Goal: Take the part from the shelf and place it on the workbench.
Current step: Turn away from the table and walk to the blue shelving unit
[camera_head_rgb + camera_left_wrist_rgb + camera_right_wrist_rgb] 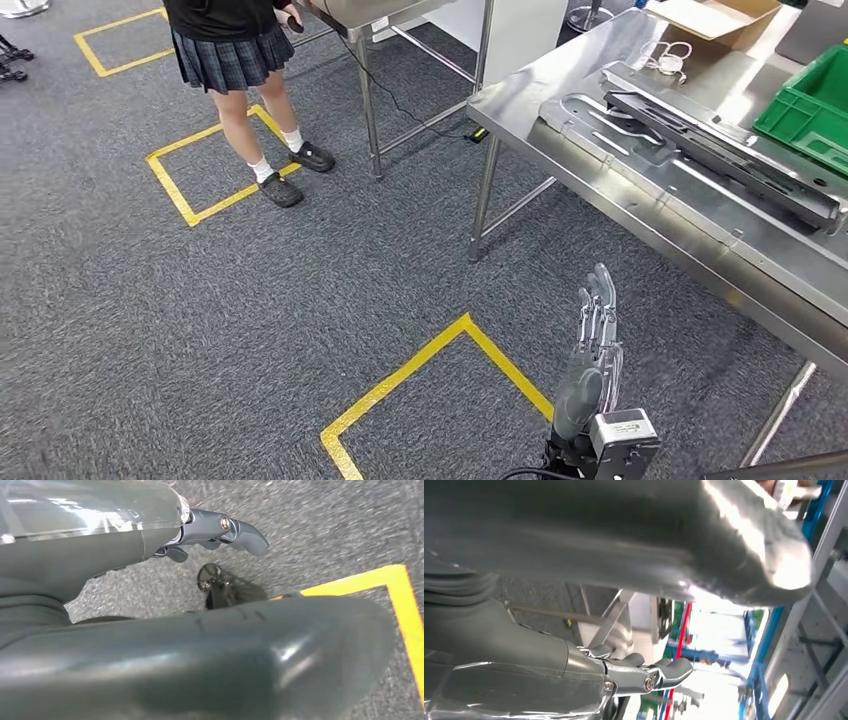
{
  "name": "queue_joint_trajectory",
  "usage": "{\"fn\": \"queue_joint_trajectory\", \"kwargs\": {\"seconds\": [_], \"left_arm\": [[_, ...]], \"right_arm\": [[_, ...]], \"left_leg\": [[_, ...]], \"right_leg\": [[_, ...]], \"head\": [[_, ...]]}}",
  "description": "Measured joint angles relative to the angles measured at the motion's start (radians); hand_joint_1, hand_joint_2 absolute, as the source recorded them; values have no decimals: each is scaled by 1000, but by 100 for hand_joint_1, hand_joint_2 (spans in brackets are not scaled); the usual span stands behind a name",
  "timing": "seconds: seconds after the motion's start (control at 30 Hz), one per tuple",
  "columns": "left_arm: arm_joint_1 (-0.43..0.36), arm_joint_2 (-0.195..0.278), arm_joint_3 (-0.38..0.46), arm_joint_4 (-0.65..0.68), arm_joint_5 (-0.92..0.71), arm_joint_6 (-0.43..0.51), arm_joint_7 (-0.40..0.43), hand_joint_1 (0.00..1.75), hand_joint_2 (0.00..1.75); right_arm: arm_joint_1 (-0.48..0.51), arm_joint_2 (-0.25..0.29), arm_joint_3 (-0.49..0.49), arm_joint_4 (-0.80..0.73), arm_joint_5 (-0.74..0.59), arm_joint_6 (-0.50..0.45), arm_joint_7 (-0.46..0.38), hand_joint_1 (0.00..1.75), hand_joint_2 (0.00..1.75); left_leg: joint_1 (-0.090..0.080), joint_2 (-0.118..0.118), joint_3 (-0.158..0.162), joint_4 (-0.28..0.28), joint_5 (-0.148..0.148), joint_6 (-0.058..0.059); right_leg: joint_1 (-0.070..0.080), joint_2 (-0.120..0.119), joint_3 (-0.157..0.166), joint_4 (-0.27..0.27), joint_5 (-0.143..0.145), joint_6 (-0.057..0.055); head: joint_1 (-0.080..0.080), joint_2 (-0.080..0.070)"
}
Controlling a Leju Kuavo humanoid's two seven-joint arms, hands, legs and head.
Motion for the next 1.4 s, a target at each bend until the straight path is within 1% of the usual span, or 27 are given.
{"fn": "queue_joint_trajectory", "kwargs": {"seconds": [0.07, 0.1, 0.13, 0.17, 0.2, 0.23, 0.3, 0.37, 0.43, 0.5, 0.57, 0.63, 0.67, 0.7, 0.73, 0.8, 0.87, 0.93, 0.97, 1.03, 1.07, 1.1, 1.17, 1.2, 1.27, 1.33, 1.4], "left_arm": [[-3, 1, 1, 0, 1, 1, -1, 0, 0], [-5, 1, 2, 0, 2, 1, -2, 0, 0], [-4, 1, 3, 0, 3, 2, -3, 0, 0], [-3, 1, 5, 0, 4, 2, -4, 0, 0], [-2, 1, 6, 0, 5, 2, -5, 0, 0], [-1, 1, 8, 0, 6, 3, -6, 0, 0], [-3, 1, 10, 0, 7, 3, -8, 0, 0], [-3, 1, 12, 0, 8, 3, -9, 0, 0], [-1, 2, 14, 0, 9, 3, -9, 0, 0], [-1, 1, 15, 0, 9, 3, -9, 0, 0], [-4, 1, 15, 0, 8, 3, -9, 0, 0], [-5, 0, 15, 0, 7, 3, -9, 0, 0], [-4, 1, 15, 0, 6, 3, -9, 0, 0], [-3, 1, 15, 0, 5, 3, -9, 0, 0], [-2, 0, 16, 0, 4, 3, -9, 0, 0], [-3, -1, 16, 0, 2, 3, -9, 0, 0], [-5, -2, 15, 0, 0, 3, -8, 0, 0], [-3, -1, 15, 0, -4, 3, -7, 0, 0], [-1, -1, 15, 0, -5, 2, -6, 0, 0], [-1, 0, 15, 0, -8, 2, -6, 0, 0], [-2, 0, 15, 0, -8, 2, -6, 0, 0], [-3, 0, 15, 0, -8, 2, -6, 0, 0], [-2, 0, 15, 0, -9, 2, -6, 0, 0], [0, 0, 15, 0, -9, 2, -6, 0, 0], [1, 1, 15, 0, -10, 2, -7, 0, 0], [-1, 2, 14, 0, -19, 0, -10, 0, 0], [0, 2, 13, 0, -28, -3, -12, 0, 0]], "right_arm": [[0, 0, 2, 1, 3, 4, 0, 0, 0], [0, 0, 3, 3, 3, 7, 0, 0, 0], [0, 0, 3, 5, 3, 9, 0, 0, 0], [-1, 0, 3, 7, 3, 11, 0, 0, 0], [-2, 0, 3, 8, 3, 13, 0, 0, 0], [-3, 0, 4, 10, 3, 14, 0, 0, 0], [-7, 0, 5, 10, 3, 17, 0, 0, 0], [-11, 0, 6, 11, 4, 19, 0, 0, 0], [-16, 0, 7, 12, 4, 20, 0, 0, 0], [-21, -1, 8, 13, 3, 16, 0, 0, 0], [-22, -2, 9, 14, 2, 9, 0, 0, 0], [-21, -4, 9, 16, 1, 5, 0, 0, 0], [-21, -6, 9, 17, 1, 5, 0, 0, 0], [-22, -7, 9, 18, 1, 5, 0, 0, 0], [-22, -7, 9, 18, 1, 5, 0, 0, 0], [-23, -8, 9, 18, 1, 4, 0, 0, 0], [-22, -8, 9, 18, 2, 0, 0, 0, 0], [-23, -9, 11, 18, 3, -8, 0, 0, 0], [-23, -9, 13, 18, 4, -10, 0, 0, 0], [-22, -9, 16, 18, 4, -13, 0, 0, 0], [-21, -10, 18, 18, 4, -13, 0, 0, 0], [-19, -10, 19, 18, 4, -13, 0, 0, 0], [-16, -12, 21, 18, 3, -13, 0, 0, 0], [-16, -12, 22, 18, 3, -13, 0, 0, 0], [-16, -12, 23, 18, 3, -15, 0, 0, 0], [-16, -13, 24, 18, 2, -24, 0, 0, 0], [-15, -14, 26, 17, 2, -33, 0, 0, 0]], "left_leg": [[0, 56, -54, 118, -66, -6], [1, 67, -84, 185, -95, -9], [2, 72, -102, 227, -106, -12], [3, 76, -103, 235, -101, -14], [3, 82, -81, 200, -76, -14], [3, 95, -42, 131, -43, -13], [-2, 134, 28, 1, -1, -4], [-9, 147, 46, -40, 5, 8], [-8, 126, 42, -43, 11, 20], [-4, 106, 41, -49, 19, 33], [-2, 85, 37, -51, 25, 42], [-3, 58, 30, -50, 28, 44], [-4, 44, 29, -50, 30, 44], [-4, 29, 28, -50, 31, 43], [-4, 14, 29, -49, 32, 41], [-4, -12, 27, -47, 35, 35], [-1, -35, 18, -45, 40, 24], [2, -59, 10, -47, 46, 9], [1, -53, 6, -42, 43, 4], [-3, -2, -24, 20, 3, -3], [-4, 35, -51, 79, -30, -5], [-4, 57, -82, 148, -64, -7], [-2, 75, -117, 233, -91, -11], [-1, 79, -106, 221, -77, -12], [0, 102, -31, 95, -20, -10], [-5, 131, 33, -18, 12, -2], [-13, 131, 44, -43, 13, 9]], "right_leg": [[1, -30, 1, -4, 2, -10], [3, -47, 0, -4, 1, -12], [4, -63, -1, -2, 1, -12], [5, -77, -1, -1, 0, -11], [5, -91, -1, 0, -2, -10], [5, -103, 0, 3, -4, -7], [9, -123, 1, 10, -11, 2], [14, -138, 1, 15, -15, 12], [13, -149, 4, 16, -17, 24], [8, -112, -7, 48, -46, 36], [3, -53, -56, 158, -112, 43], [2, -33, -115, 279, -160, 44], [3, -31, -126, 298, -156, 43], [3, -28, -117, 276, -131, 40], [3, -17, -90, 218, -92, 36], [1, 37, -28, 82, -29, 26], [2, 72, -5, 23, -14, 19], [2, 53, -4, 16, -11, 11], [1, 39, -1, 11, -8, 5], [-3, 6, 4, -1, -2, -10], [1, -11, 4, -2, -1, -14], [4, -29, 4, -1, -2, -16], [7, -62, 2, 1, -4, -17], [7, -77, 2, 3, -6, -16], [7, -103, 4, 7, -11, -11], [12, -122, 6, 13, -18, -1], [15, -137, 8, 15, -21, 9]], "head": [[-1, 0], [-2, 0], [-2, 0], [-2, 0], [-2, 0], [-2, 0], [-1, 0], [-1, 0], [-1, 0], [-1, 0], [-1, 0], [-1, 0], [-1, 0], [-1, 0], [-1, 0], [-1, 0], [-1, 0], [0, 0], [-1, 0], [-1, 0], [-1, 0], [-1, 0], [-1, 0], [-1, 0], [-1, 0], [-1, 0], [-1, 0]]}}
